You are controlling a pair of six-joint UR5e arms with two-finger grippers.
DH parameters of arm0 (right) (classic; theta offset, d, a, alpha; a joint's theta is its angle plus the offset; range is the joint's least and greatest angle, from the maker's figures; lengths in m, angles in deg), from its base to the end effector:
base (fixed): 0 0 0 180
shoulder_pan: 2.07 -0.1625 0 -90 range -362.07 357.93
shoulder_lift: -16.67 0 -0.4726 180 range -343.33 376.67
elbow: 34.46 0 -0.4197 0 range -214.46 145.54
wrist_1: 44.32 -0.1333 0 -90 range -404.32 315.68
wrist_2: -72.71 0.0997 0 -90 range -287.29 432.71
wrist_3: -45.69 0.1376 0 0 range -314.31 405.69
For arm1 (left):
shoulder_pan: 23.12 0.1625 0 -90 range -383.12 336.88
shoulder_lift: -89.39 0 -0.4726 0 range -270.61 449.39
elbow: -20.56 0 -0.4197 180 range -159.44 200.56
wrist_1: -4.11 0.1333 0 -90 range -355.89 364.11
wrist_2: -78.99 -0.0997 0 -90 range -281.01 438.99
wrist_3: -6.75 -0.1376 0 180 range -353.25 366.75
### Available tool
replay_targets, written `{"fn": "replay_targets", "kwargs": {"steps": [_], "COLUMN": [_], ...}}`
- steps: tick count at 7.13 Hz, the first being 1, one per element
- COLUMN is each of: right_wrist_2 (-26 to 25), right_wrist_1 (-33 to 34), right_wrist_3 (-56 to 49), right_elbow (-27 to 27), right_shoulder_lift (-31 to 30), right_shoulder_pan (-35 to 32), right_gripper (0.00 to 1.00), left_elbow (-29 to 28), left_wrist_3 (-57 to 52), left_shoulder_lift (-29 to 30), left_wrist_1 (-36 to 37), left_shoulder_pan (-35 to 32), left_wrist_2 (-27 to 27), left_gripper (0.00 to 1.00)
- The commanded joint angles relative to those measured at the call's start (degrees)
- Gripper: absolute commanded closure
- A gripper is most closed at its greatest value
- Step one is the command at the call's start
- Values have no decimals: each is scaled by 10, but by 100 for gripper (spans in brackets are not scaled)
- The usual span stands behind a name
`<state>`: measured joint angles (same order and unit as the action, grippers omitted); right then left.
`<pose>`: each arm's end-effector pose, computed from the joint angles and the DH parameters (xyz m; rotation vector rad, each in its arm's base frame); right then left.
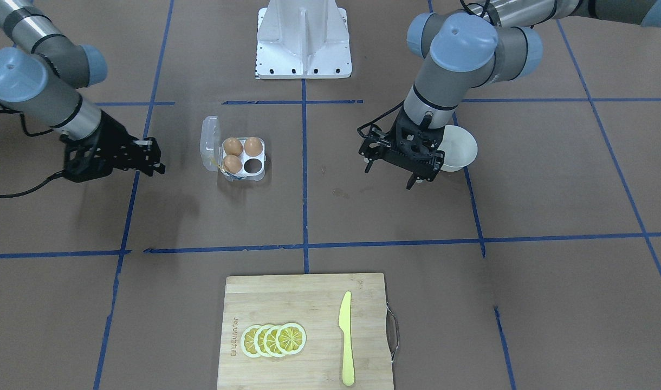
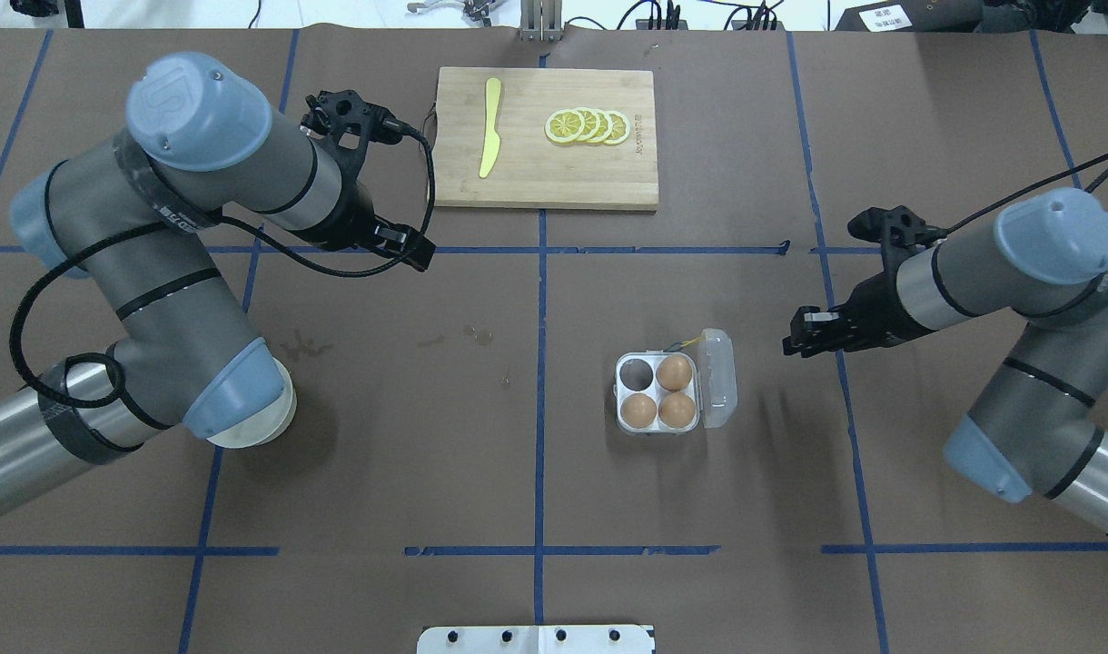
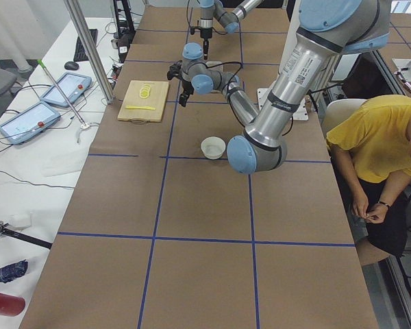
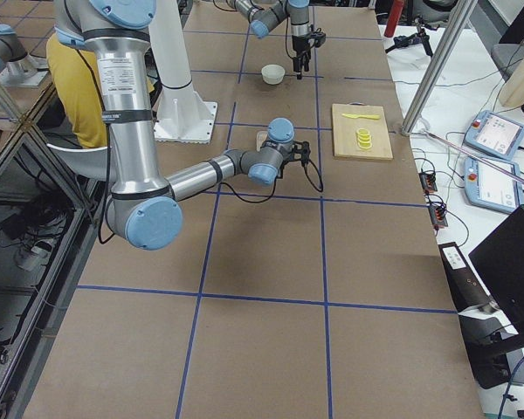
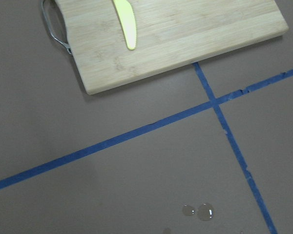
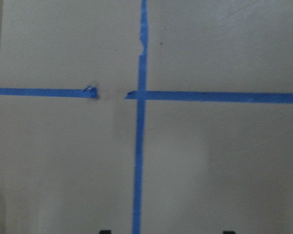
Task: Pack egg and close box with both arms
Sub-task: 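Raise the left gripper away while the right gripper closes the clear lid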
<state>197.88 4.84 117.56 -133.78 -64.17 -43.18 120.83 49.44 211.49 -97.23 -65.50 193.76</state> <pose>-0.4323 -0.4490 0.4677 0.0104 -1.1406 0.0391 0.4816 -0.5418 0.2736 0.3675 0.9377 0.2812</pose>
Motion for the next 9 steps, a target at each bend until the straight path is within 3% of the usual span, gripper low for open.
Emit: {"fn": "replay_targets", "kwargs": {"steps": [1, 2, 3, 5, 6, 7, 8, 9], "right_wrist_2": [-48, -82, -83, -78, -75, -66, -22, 54], "right_wrist_1": [9, 74, 153, 175, 177, 191, 193, 194], "right_wrist_3": [113, 141, 142, 141, 142, 141, 131, 93], "right_elbow": [-7, -8, -51, -91, -97, -110, -125, -120], "right_shoulder_lift": [90, 156, 182, 180, 174, 156, 114, 86], "right_shoulder_pan": [78, 95, 95, 67, 50, 24, -22, -99], "right_gripper": [100, 100, 100, 100, 77, 1, 0, 0], "left_elbow": [2, 2, 2, 7, 13, 32, 36, 35], "left_wrist_3": [-11, -15, -21, -73, -104, -145, -203, -256], "left_shoulder_lift": [-6, -6, -7, -20, -27, -47, -76, -108], "left_wrist_1": [0, 0, 1, 17, 38, 67, 74, 74], "left_shoulder_pan": [-11, -17, -28, -56, -79, -103, -145, -179], "left_wrist_2": [1, 1, 1, 5, 10, 19, 38, 47], "left_gripper": [7, 7, 8, 8, 8, 8, 7, 7]}}
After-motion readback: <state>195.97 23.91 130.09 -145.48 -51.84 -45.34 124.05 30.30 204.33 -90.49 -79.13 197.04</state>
